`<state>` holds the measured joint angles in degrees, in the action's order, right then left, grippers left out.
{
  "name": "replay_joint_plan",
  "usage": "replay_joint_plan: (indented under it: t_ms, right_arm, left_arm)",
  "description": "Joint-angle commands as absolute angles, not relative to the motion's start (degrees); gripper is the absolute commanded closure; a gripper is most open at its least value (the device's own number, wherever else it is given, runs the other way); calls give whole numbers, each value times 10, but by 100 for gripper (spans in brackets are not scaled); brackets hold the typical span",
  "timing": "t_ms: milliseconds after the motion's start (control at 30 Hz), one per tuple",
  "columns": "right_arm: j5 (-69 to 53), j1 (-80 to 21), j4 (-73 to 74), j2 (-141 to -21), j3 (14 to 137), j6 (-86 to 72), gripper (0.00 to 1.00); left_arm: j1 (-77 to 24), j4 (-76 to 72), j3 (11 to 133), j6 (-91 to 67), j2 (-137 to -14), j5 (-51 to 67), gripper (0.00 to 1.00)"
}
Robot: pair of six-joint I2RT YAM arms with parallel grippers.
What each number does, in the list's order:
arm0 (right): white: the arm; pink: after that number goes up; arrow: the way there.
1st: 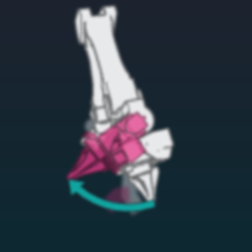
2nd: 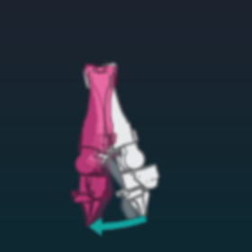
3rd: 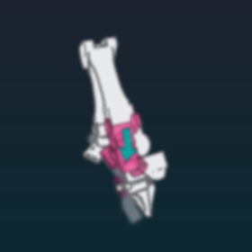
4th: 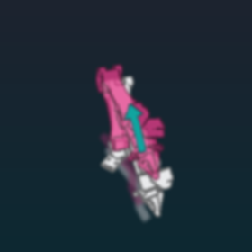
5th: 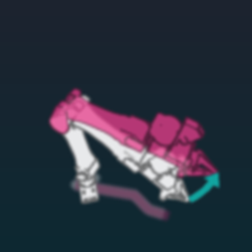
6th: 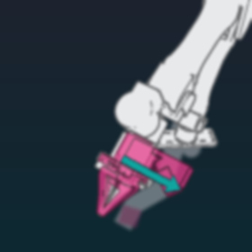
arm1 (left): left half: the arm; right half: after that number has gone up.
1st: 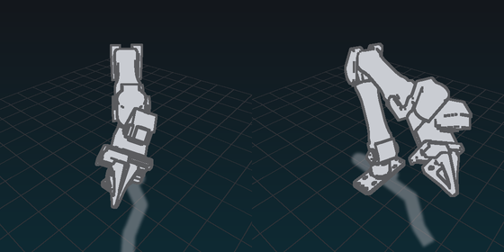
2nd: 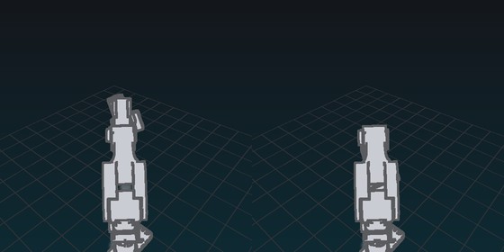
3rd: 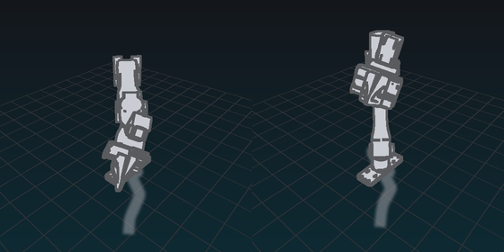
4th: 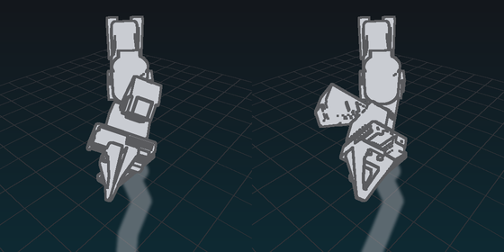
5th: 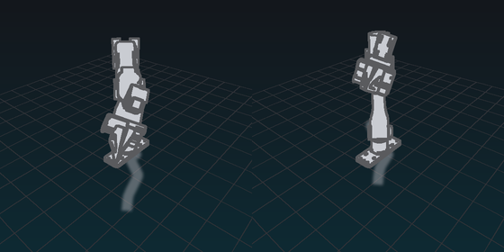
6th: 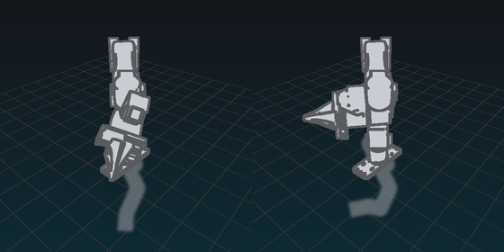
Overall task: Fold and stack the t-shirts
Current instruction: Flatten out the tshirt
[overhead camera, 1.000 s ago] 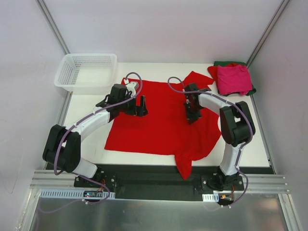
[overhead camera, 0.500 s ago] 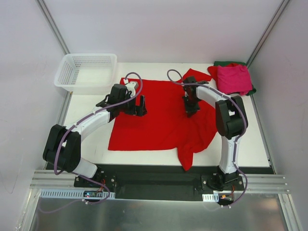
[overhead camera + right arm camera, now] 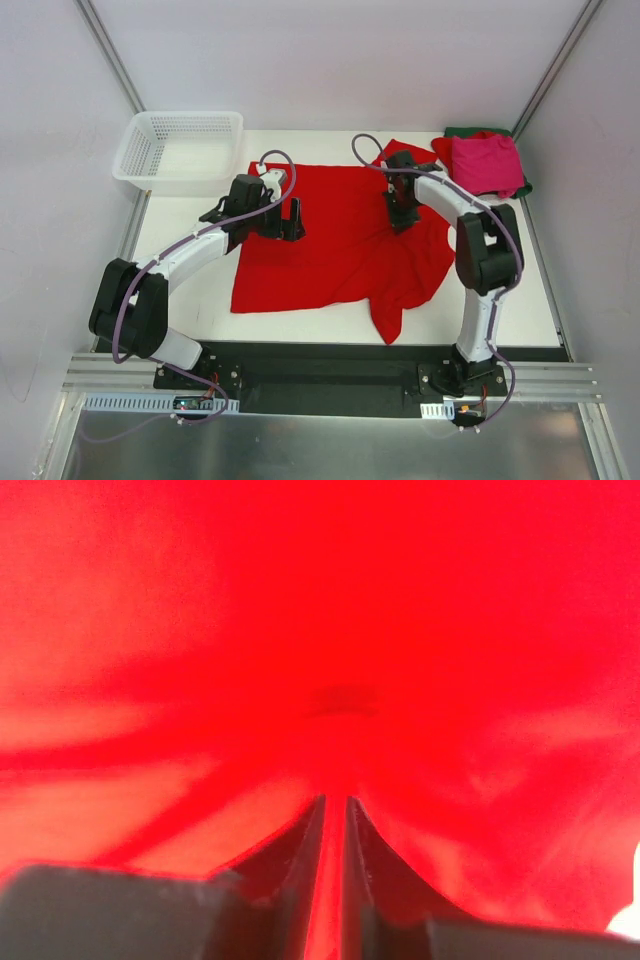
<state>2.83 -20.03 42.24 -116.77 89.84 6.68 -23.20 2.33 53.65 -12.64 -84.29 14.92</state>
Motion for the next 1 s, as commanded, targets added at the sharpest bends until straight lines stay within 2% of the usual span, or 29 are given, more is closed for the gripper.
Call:
replay_joint_plan:
  t_ms: [0, 100, 200, 400, 567, 633, 733, 767, 800, 900, 967]
  right_arm:
    - [33, -221, 417, -983, 849, 75, 72]
    - [42, -225, 415, -892, 805, 56, 58]
    - [30, -226, 415, -832, 749, 27, 53]
    - [66, -237, 430, -732, 625, -15, 53]
    - [116, -238, 405, -705, 567, -44, 53]
    - [131, -238, 385, -714, 559, -47, 56]
    - [132, -238, 348, -749, 562, -47, 73]
    - [130, -238, 341, -774, 567, -45, 91]
    - [127, -239, 336, -786, 571, -45, 97]
    - [120, -237, 312, -840, 593, -39, 99]
    - [110, -239, 306, -861, 612, -32, 99]
  left_arm:
    - [-232, 12, 557, -123, -811, 177, 1]
    - [-232, 9, 560, -127, -804, 200, 1]
    - [-233, 5, 567, -132, -811, 236, 1]
    - [-244, -44, 577, -159, -850, 300, 2]
    - [-254, -59, 590, -166, -891, 272, 4]
    - [-254, -62, 591, -162, -898, 238, 4]
    - [-254, -63, 605, -155, -920, 200, 5]
    - [-254, -65, 614, -154, -932, 191, 10]
    - [-254, -67, 620, -153, -939, 184, 14]
    - [-251, -69, 647, -148, -966, 154, 34]
    - [-247, -68, 671, -147, -990, 142, 39]
